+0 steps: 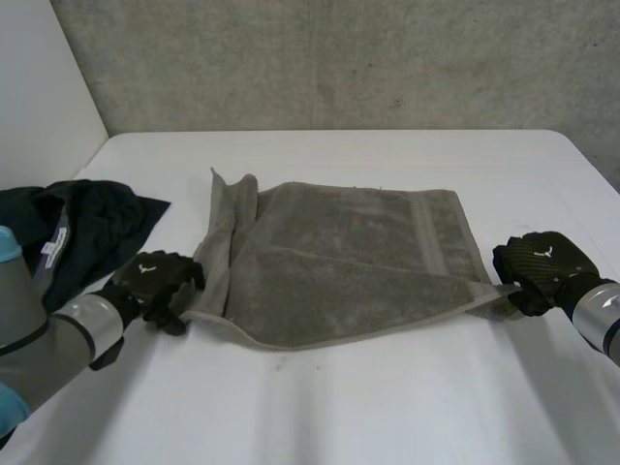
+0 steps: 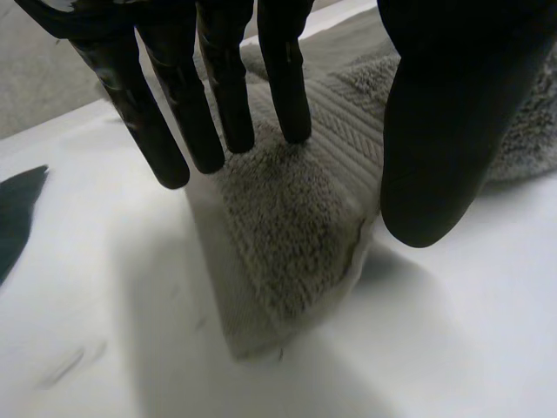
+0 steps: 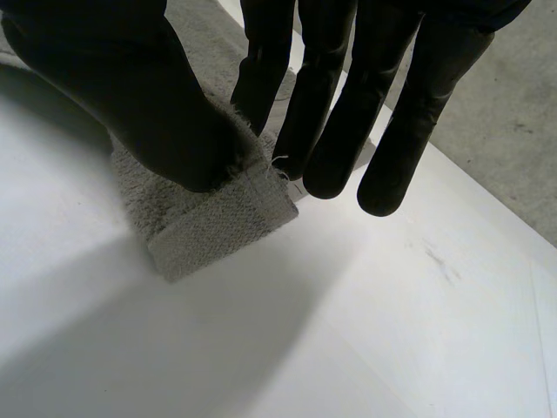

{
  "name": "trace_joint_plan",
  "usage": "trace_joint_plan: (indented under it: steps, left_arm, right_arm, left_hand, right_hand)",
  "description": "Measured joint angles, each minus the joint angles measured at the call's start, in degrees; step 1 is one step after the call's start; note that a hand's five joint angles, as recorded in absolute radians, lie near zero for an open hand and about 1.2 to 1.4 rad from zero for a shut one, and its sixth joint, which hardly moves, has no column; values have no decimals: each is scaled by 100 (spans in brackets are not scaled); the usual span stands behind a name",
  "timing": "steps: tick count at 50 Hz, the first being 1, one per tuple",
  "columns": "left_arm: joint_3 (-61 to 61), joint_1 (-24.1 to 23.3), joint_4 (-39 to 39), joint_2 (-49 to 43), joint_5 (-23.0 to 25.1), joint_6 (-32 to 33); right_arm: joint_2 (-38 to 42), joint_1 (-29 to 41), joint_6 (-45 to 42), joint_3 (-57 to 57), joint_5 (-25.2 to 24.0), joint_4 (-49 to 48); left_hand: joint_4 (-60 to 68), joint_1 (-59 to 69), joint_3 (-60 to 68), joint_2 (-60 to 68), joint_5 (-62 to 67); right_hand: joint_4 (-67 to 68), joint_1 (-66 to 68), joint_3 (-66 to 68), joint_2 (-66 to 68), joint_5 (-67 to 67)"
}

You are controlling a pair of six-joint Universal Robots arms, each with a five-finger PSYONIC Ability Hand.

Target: Fold the laundry.

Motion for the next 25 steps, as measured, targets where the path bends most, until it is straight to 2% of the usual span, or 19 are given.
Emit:
trace_joint_plan:
  steps: [4,5,6,7,8,12,15,18,22,23,25]
  left_arm:
    - [265,-193,41,-237,-98,-61]
    - [328,-236,41,-288,-149,-71]
    - [400,-283,44,-333,-224,-79]
    - [429,-302,44,-350,-265,-80]
    - [491,-347,41,-377,-406,-75]
    - [556,-422,36,-307,-881,-42]
    - [464,-491,17,59,-1469,-2]
    - [293,-534,-20,490,-1795,88]
    - [67,-563,-123,969,-1973,325]
    - [-129,-587,-292,1362,-2045,641]
    - [-178,-595,-348,1457,-2055,734]
  right_arm:
    - [0,-3,0,16,2,4]
    - [0,-4,0,19,3,5]
    - [0,-5,0,22,5,6]
    - [-1,-6,-1,23,6,8]
    - [-3,-9,-5,24,12,16]
    - [-18,-16,-40,10,22,46]
    - [-103,-13,-153,-39,26,183]
    - [-288,-12,-324,-109,20,473]
    - [-554,-13,-620,-222,11,981]
    - [-778,-17,-939,-337,8,1504]
    - [-832,-18,-1028,-366,8,1652]
  left_hand:
    - [1057,1175,1062,1078,1022]
    - [2282,2380,2272,2294,2239]
    - [2988,3194,2960,2993,2942]
    - [2988,3194,2960,2993,2942]
    - [3541,3374,3499,3529,3356]
    - [3647,3374,3621,3649,3356]
    - [3647,3374,3621,3649,3356]
    - [3647,3374,3621,3649,3356]
    - [3648,3374,3621,3649,3356]
    - [3648,3374,3621,3649,3356]
    - [3648,3374,3621,3649,3356]
  right_hand:
    - [0,0,0,0,0]
    - [0,0,0,0,0]
    - [0,0,0,0,0]
    - [0,0,0,0,0]
    - [0,0,0,0,0]
    - [0,0,0,0,0]
    - [0,0,0,0,0]
    - [0,0,0,0,0]
    - [0,0,0,0,0]
    - [0,0,0,0,0]
    - [0,0,0,0,0]
